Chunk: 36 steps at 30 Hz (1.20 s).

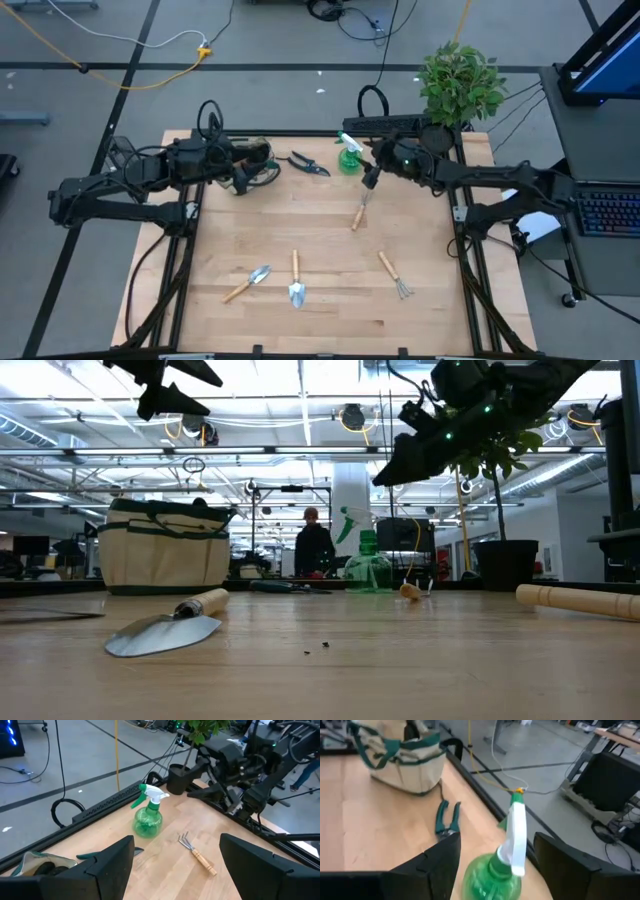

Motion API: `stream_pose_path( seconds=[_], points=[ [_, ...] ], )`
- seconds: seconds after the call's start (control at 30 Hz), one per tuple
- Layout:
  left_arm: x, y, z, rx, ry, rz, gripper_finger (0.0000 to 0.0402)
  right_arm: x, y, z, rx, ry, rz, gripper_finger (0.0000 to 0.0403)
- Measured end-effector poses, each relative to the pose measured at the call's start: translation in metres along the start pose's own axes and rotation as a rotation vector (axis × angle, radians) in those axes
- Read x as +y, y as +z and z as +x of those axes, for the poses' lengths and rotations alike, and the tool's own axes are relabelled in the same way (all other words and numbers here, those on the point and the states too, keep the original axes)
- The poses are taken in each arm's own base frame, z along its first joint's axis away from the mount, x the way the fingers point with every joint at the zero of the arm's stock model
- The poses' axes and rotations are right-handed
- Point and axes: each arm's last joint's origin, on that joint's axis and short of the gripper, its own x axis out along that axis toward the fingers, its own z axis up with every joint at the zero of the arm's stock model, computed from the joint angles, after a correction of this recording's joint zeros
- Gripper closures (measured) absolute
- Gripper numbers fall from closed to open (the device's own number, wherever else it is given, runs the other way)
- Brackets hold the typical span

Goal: Pick & Place Garden tools in Gardening bag
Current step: Put the green spray bottle into the gardening bag

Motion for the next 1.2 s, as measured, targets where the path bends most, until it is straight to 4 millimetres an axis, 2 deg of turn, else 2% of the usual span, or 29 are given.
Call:
stream_pose_path(
  seconds=[0.17, 0.37, 0.67, 1.2],
  points=[
    [0.000, 0.000, 0.000, 0.001, 0.001, 0.004, 0.0103, -0.002, -0.007, 0.016, -0.017, 0.044, 0.016, 0.0151],
    [0.000, 0.000, 0.000, 0.004, 0.003, 0.007, 0.0103, -0.009, -0.024, 0.038, 0.018, 0.009, 0.062, 0.0151],
    [0.000, 0.000, 0.000, 0.005, 0.003, 0.007, 0.0103, -0.012, -0.036, 0.052, 0.033, -0.007, 0.083, 0.0157],
    [0.000, 0.000, 0.000, 0.002, 0.002, 0.007, 0.0103, -0.016, -0.034, 0.052, 0.008, -0.025, 0.195, 0.0279]
  ],
)
